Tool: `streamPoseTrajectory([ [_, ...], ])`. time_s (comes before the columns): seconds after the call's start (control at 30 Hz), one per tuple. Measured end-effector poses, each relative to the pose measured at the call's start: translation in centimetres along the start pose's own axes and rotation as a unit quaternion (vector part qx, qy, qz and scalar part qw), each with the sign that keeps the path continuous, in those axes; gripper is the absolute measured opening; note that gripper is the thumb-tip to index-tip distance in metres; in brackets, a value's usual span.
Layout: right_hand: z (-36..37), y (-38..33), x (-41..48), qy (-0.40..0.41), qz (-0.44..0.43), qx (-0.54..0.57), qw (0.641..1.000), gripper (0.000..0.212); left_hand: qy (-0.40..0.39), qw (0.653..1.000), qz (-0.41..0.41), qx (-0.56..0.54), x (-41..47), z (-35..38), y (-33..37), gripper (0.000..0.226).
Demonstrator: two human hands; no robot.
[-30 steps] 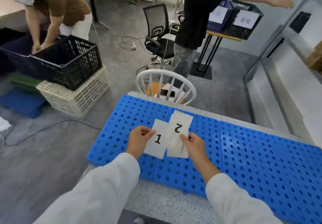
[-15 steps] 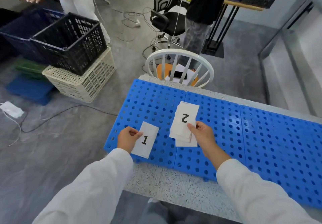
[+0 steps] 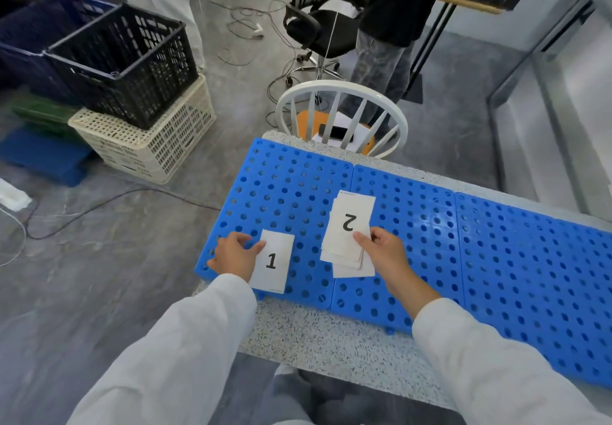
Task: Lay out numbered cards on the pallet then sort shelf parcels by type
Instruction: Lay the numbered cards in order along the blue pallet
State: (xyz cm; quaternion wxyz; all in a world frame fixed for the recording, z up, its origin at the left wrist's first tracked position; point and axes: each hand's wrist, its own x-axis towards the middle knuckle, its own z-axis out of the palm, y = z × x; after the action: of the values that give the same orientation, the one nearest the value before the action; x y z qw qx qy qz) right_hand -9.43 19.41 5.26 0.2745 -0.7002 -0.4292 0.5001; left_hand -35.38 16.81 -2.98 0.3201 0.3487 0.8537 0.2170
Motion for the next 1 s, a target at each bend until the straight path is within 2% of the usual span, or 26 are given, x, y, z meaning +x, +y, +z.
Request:
streamPoseTrajectory([
  [0.1, -0.3, 0.0, -0.4, -0.017, -0.013, -0.035, 0.999, 0.019, 0.009, 0.998, 0.058, -0.029, -0.1, -0.4, 1.6, 0.017],
  [0.17, -1.0, 0.0, -0.8, -0.043, -0.035, -0.073, 0.996, 0.02, -0.067, 0.986, 0.119, -0.094, -0.5, -0.4, 3.9, 0.008],
  [0.27, -2.7, -0.1, -1.1, -0.071, -0.055, -0.136, 0.987, 0.015, -0.182, 0.95, 0.224, -0.118, -2.3, -0.7, 8.6, 0.017],
  [0.4, -5.6, -0.3, -1.0, -0.069, -0.054, -0.166, 0.982, 0.028, -0.264, 0.907, 0.324, -0.057, -5.0, 0.1, 14.6, 0.034],
  [0.53, -8.0, -0.2, -1.8, -0.06, -0.061, -0.151, 0.985, 0.033, -0.268, 0.886, 0.377, 0.036, -6.7, 1.7, 18.0, 0.034],
  [0.63, -9.5, 0.3, -2.4, -0.046, -0.059, -0.123, 0.99, 0.04, -0.256, 0.887, 0.384, 0.014, -8.0, 2.7, 19.0, 0.028],
  [0.73, -10.8, 0.7, -3.2, -0.048, -0.051, -0.084, 0.994, 0.027, -0.251, 0.887, 0.387, 0.0, -9.2, 3.5, 19.7, 0.025],
  [1.0, -13.0, 3.1, -4.2, -0.02, -0.021, -0.017, 0.999, 0.035, -0.265, 0.872, 0.41, 0.023, -9.8, 4.4, 19.4, 0.043],
])
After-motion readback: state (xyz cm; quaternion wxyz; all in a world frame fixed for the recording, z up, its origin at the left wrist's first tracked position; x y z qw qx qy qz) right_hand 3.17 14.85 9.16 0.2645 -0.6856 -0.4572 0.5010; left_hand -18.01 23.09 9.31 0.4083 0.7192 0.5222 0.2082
